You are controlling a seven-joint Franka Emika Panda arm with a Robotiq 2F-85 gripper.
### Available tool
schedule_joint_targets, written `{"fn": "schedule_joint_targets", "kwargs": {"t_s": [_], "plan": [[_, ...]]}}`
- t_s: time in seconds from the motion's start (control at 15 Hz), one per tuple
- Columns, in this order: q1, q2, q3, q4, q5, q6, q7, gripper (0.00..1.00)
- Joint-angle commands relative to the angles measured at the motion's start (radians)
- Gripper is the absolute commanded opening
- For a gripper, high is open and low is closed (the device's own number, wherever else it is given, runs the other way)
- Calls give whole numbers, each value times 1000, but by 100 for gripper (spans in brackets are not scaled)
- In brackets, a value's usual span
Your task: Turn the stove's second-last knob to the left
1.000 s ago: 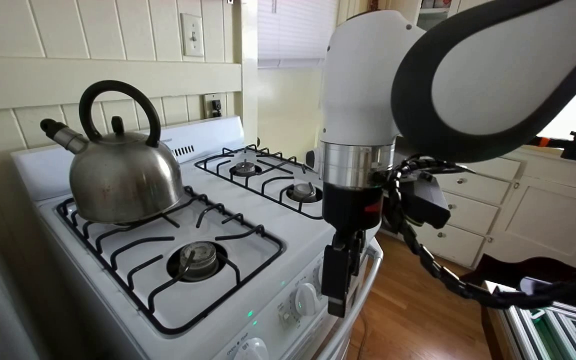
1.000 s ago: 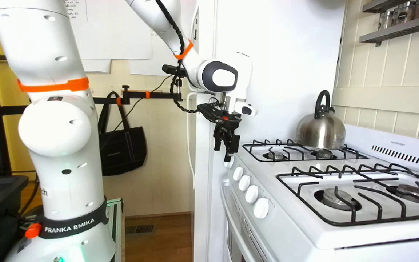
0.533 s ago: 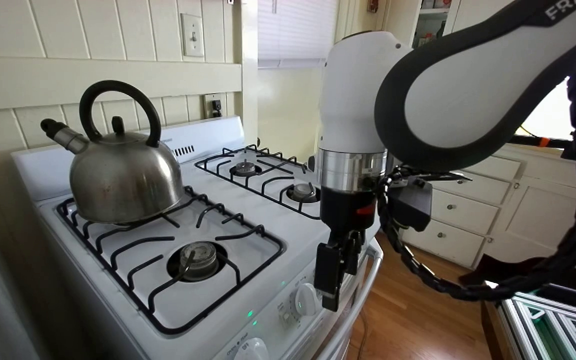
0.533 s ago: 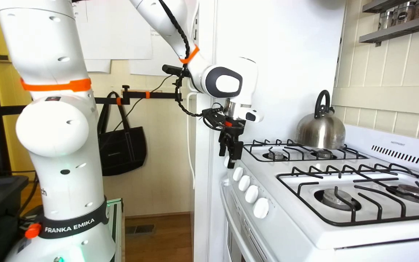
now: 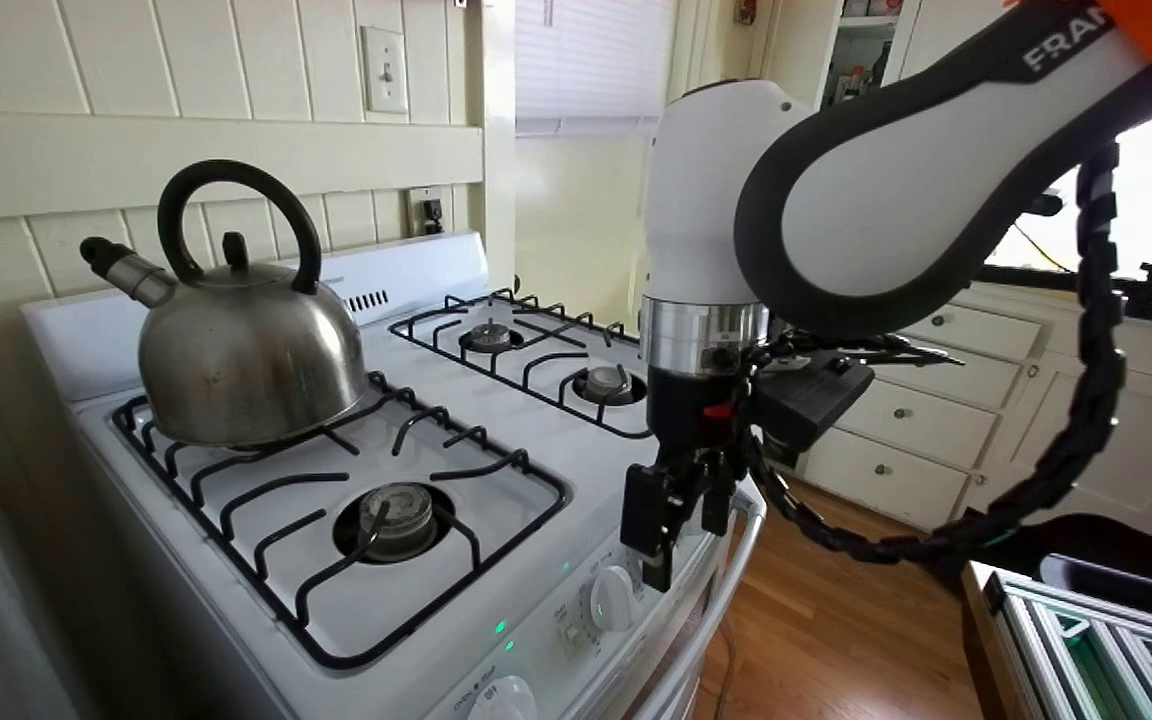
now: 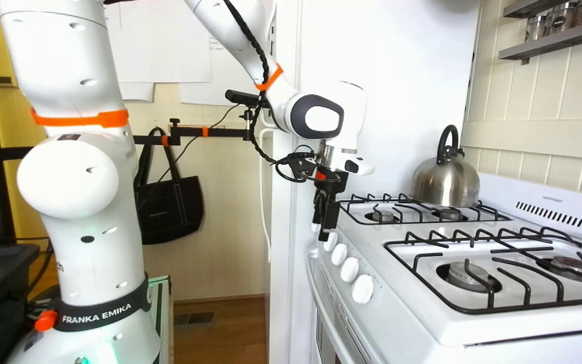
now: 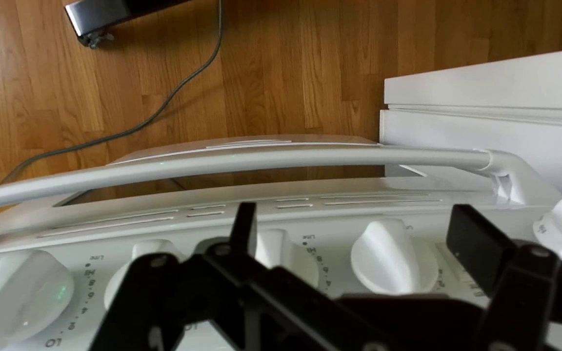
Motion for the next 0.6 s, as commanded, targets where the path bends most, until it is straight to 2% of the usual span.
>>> {"fn": "schedule_joint_targets", "kwargs": {"t_s": [0.0,0.53], "plan": [[-31,14,-11,1,-34,23,113,100],[-73,60,-31,12,-108,60,246,100]]}}
